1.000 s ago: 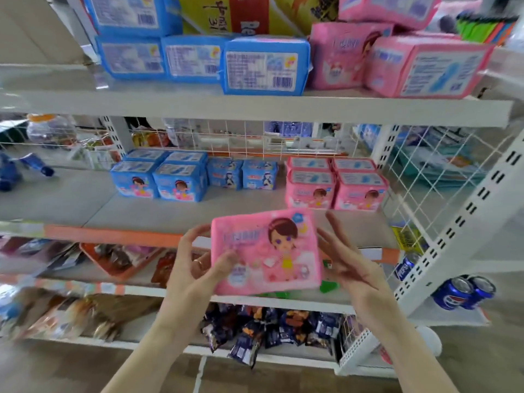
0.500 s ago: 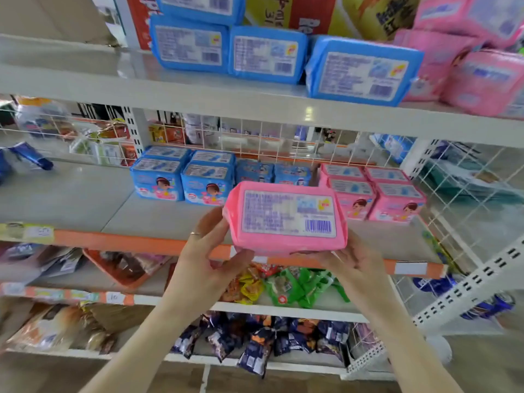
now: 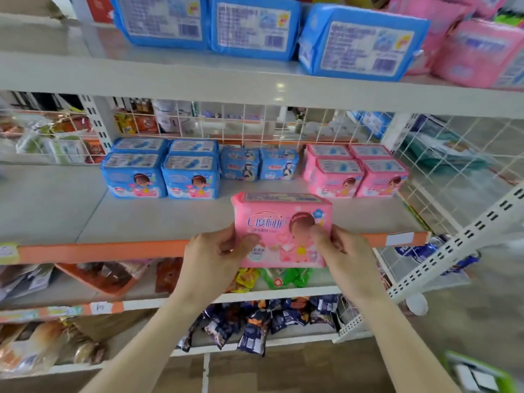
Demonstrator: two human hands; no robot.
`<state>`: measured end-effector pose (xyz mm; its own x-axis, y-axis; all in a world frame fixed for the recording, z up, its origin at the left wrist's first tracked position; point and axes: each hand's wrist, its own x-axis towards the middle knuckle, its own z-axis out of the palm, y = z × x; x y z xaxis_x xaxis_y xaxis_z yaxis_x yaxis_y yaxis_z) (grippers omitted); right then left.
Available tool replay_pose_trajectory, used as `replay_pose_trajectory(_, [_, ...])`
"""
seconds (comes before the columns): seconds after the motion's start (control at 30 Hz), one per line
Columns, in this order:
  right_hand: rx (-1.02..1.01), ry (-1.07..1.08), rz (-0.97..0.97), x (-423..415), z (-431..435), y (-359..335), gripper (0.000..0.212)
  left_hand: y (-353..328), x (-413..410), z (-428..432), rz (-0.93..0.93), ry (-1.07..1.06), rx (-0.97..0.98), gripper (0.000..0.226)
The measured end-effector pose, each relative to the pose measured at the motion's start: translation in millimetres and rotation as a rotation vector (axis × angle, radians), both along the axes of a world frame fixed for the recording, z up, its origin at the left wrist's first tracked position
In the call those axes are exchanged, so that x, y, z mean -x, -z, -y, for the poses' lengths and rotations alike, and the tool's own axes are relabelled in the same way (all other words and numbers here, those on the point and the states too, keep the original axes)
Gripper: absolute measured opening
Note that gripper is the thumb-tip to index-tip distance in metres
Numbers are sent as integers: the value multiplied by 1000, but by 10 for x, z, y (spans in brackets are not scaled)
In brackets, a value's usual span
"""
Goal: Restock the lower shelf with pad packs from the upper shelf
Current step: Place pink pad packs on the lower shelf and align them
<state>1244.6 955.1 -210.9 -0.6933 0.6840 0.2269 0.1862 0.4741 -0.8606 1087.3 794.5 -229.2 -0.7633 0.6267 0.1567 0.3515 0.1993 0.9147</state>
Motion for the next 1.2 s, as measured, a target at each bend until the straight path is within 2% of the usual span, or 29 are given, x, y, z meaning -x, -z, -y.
replay_pose_trajectory(0.1, [11, 60, 4, -214, -109, 65, 53, 57, -174, -245, -14, 9, 34, 20])
replay_pose_trajectory(0.17, [6, 96, -13, -400, -234, 118, 63, 91, -331, -439, -18, 26, 25, 30])
replay_pose_trajectory(0.27, [42, 143, -10, -684, -471, 156, 53, 181, -569, -720, -37, 64, 4, 44])
replay_pose_trajectory(0.4, [108, 151, 17, -1015, -827, 138, 40, 191, -875, -1045, 24, 99, -30, 36])
replay_pose_trajectory(0.47, [165, 82, 13, -1148, -992, 86, 34, 129, -997, -1167, 116, 85, -93, 24])
replay_pose_trajectory(0.57, [382, -2, -129, -1302, -1262, 41, 23, 46, -1157, -1333, 264, 1, -154, 31])
replay_pose_trajectory(0.63, [432, -39, -181, -1391, -1459, 72, 31, 41, -1236, -1428, 220, -99, -167, 23])
replay_pose_trajectory(0.7, [360, -93, -137, -1462, -1637, 130, 42, 30, -1318, -1524, 269, -127, -218, 25])
replay_pose_trajectory(0.77, [256, -116, -67, -1519, -1806, 165, 49, 39, -1395, -1601, 330, -56, -245, 24])
replay_pose_trajectory(0.83, [150, -127, 9, -1544, -1968, 177, 46, 76, -1490, -1650, 256, 37, -202, 46])
replay_pose_trajectory(0.93, [-11, -83, 76, -1539, -2119, 215, 35, 91, -1649, -1749, 165, 68, -188, 58])
replay_pose_trajectory(1.07, [103, -83, -112, -1477, -2126, 216, 33, 75, -1717, -1884, 113, -98, -156, 48])
replay_pose_trajectory(1.2, [123, -118, -99, -1322, -2114, 198, 41, 77, -1720, -1937, 129, -130, -139, 25])
